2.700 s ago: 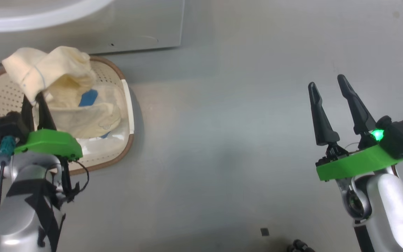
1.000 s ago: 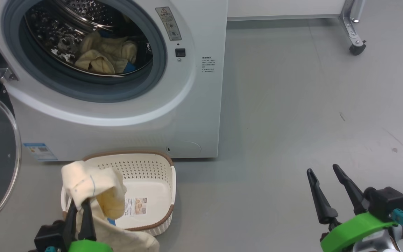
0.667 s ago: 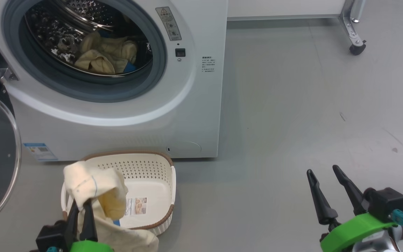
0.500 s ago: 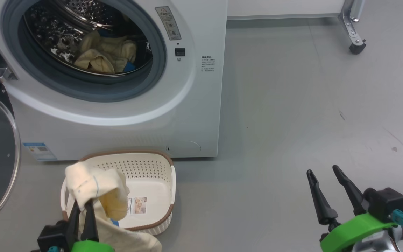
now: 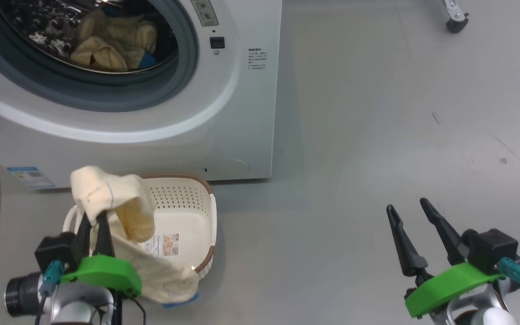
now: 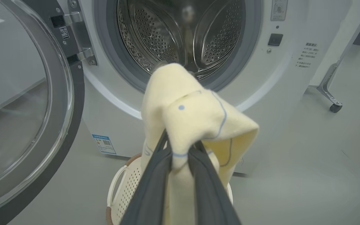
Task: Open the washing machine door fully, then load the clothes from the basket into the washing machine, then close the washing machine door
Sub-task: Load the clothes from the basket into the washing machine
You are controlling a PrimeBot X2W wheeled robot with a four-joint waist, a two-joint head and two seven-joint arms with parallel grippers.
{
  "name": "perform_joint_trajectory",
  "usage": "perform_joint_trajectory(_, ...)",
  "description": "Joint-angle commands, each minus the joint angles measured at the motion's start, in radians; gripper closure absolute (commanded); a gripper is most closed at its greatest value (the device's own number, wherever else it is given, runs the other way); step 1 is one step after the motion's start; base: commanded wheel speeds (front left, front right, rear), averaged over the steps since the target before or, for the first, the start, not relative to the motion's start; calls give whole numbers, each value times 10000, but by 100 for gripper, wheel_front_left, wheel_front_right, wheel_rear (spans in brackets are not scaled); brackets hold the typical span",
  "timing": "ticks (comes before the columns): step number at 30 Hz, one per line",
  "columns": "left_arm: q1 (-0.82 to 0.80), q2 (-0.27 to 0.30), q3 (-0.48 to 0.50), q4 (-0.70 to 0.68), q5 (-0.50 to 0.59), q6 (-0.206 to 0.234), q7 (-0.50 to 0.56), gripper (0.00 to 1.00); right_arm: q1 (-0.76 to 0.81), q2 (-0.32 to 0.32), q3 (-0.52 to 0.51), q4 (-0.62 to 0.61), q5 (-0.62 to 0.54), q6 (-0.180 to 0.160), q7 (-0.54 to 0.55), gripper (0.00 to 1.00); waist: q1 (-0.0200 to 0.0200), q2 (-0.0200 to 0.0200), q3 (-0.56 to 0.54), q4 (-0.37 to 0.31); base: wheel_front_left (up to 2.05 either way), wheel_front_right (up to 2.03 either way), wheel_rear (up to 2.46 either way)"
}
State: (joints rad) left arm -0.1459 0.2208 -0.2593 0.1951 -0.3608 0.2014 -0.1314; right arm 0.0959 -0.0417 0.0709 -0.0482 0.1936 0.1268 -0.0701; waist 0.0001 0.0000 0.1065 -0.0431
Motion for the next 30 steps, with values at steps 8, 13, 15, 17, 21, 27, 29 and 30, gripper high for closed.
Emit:
perform_joint_trajectory(8,-2404,457,662,1196,-287,-535,-59,100,-1041,-86,384,-213,167,39,-353,0,-1,0,1153,-657,0,0,0)
perform_joint_trajectory(13,-3998,692,931,2100,-585,-801,322,100,-1534,-86,507,-101,308,39,-604,0,-1,0,2142,-1023,0,0,0)
perform_joint_trajectory(15,-4682,871,983,2454,-730,-1064,609,100,-1777,-86,593,-14,407,39,-737,0,-1,0,2561,-1206,0,0,0)
perform_joint_trajectory(17,-5651,1226,1085,2838,-866,-1312,1108,100,-2172,-86,756,162,610,39,-994,0,-1,0,3181,-1512,0,0,0)
perform_joint_trajectory(21,-6863,1797,1262,3213,-1014,-1551,1805,100,-2603,-86,950,497,883,39,-1306,0,-1,0,3874,-1842,0,0,0)
perform_joint_trajectory(27,-8628,2730,1351,3403,-981,-1796,2867,100,-3206,-86,1308,906,1185,39,-1653,0,-1,0,4792,-2228,0,0,0)
perform_joint_trajectory(29,-9175,3032,1355,3415,-933,-1846,3217,100,-3393,-86,1415,996,1273,39,-1733,0,-1,0,5099,-2349,0,0,0)
perform_joint_trajectory(30,-9428,3152,1346,3413,-914,-1869,3393,100,-3480,-85,1460,1038,1300,39,-1765,0,-1,0,5244,-2403,0,0,0)
